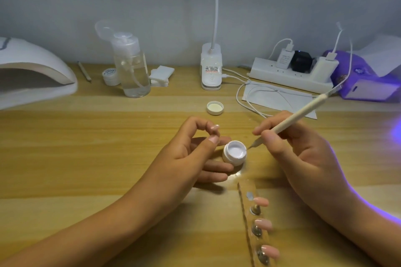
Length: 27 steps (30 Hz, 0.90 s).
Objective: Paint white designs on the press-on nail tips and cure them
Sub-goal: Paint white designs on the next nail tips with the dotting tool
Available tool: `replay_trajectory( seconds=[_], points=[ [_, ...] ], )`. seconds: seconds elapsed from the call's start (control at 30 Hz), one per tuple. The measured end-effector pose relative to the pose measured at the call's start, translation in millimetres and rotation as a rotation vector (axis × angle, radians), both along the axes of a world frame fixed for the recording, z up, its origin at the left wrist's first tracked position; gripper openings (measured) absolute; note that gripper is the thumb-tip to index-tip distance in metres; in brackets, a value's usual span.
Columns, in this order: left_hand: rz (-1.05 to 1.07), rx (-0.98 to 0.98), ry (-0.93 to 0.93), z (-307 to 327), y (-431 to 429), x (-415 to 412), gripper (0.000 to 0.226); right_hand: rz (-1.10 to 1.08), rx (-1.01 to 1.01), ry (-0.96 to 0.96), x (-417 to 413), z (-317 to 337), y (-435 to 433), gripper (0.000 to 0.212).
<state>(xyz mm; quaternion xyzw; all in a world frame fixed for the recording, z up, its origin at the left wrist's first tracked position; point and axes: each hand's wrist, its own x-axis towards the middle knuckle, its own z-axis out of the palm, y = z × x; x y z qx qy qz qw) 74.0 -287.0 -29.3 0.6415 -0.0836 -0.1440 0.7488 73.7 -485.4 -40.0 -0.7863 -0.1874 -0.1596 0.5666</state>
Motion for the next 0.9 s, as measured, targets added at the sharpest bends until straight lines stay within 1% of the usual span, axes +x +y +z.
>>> replay_trajectory(
  seconds=[0.07,0.23,0.37,0.53,0.63,0.8,0.9],
  points=[
    [-0.011,-0.009,-0.021,-0.1,0.1,0.0,0.009,0.007,-0.011,-0.038,0.1,0.0,0.3,0.008],
    [-0.021,-0.024,-0.045,-1.3,-0.1,1.6,0.013,0.036,-0.099,-0.099,1.1,-1.4,0.9,0.018],
    [-0.015,-0.025,-0.057,-2.4,-0.2,1.7,0.004,0.036,-0.168,-0.061,2.1,-2.7,0.9,0.018],
    [-0.014,-0.021,-0.067,-3.7,-0.9,1.5,0.009,0.032,-0.19,-0.032,3.2,-4.6,0.9,0.016],
    [-0.01,-0.015,-0.07,-3.0,-1.8,1.2,0.004,0.037,-0.208,-0.013,3.5,-5.2,0.8,0.015],
    [-0.019,-0.009,-0.049,-4.2,-1.3,2.0,0.005,0.029,-0.22,-0.002,3.7,-4.1,1.2,0.015],
    [-0.008,0.024,-0.047,-5.8,-0.6,2.8,0.007,0.026,-0.187,0.009,2.7,-3.4,1.1,0.009]
  ],
)
